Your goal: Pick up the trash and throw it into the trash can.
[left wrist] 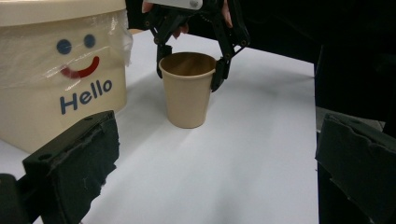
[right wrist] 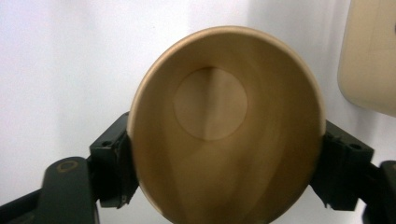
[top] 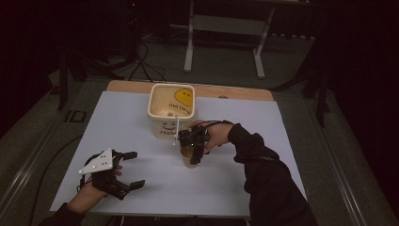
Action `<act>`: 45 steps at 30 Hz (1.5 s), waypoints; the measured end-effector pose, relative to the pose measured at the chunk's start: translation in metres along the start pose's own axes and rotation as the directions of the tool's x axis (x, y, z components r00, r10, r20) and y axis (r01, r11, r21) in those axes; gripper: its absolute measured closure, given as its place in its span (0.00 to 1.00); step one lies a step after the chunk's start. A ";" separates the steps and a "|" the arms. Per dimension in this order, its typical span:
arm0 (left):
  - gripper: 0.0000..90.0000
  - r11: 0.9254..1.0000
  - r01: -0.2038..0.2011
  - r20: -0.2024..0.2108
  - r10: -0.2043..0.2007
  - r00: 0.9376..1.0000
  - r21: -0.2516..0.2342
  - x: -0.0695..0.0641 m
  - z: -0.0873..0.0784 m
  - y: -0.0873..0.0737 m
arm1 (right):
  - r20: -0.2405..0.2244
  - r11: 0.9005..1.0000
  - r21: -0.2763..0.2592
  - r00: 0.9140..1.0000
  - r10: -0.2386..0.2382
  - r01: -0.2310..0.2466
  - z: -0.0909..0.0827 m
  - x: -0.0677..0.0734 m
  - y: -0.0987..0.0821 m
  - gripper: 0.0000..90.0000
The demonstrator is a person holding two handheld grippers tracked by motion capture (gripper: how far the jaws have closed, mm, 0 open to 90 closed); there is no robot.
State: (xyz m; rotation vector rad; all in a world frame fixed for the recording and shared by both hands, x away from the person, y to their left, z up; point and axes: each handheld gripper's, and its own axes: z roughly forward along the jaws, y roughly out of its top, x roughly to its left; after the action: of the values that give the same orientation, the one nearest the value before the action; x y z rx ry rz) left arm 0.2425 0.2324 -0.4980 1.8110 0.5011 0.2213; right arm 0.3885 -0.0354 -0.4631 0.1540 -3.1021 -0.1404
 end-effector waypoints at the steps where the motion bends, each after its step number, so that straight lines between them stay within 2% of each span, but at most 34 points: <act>1: 0.01 1.000 0.000 0.000 0.000 1.000 0.000 0.000 0.000 0.000 | -0.003 1.000 0.000 1.000 0.006 -0.006 -0.001 0.000 0.001 0.26; 9: 0.01 1.000 -0.001 0.000 0.001 1.000 0.001 0.000 0.000 0.000 | -0.006 1.000 0.004 1.000 0.008 -0.008 -0.013 -0.001 0.005 0.27; 20: 0.01 1.000 0.001 -0.003 -0.001 1.000 -0.004 0.000 0.000 0.000 | -0.017 1.000 -0.015 1.000 0.000 0.000 -0.048 0.000 0.012 0.28; 30: 0.01 1.000 0.001 -0.003 -0.001 1.000 -0.004 0.000 0.000 0.000 | 0.009 0.999 -0.037 1.000 -0.013 0.013 -0.081 0.000 0.015 0.29; 33: 0.01 1.000 0.000 -0.002 0.000 1.000 -0.005 0.000 0.000 0.000 | 0.007 0.999 -0.037 1.000 -0.016 0.016 -0.086 0.000 0.016 0.29; 35: 0.01 1.000 0.001 -0.001 -0.001 1.000 -0.006 0.000 0.000 0.000 | 0.010 0.999 -0.043 1.000 -0.010 0.010 -0.096 0.000 0.018 0.29; 45: 0.01 1.000 0.005 -0.001 -0.005 1.000 -0.008 0.000 -0.001 0.000 | 0.023 0.998 -0.058 1.000 -0.015 0.016 -0.118 -0.002 0.022 0.29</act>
State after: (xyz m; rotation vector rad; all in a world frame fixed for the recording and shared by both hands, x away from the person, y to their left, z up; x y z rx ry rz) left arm 0.2421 0.2334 -0.4977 1.8015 0.5052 0.2208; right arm 0.3924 -0.0241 -0.3436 0.1760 -3.1160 -0.2341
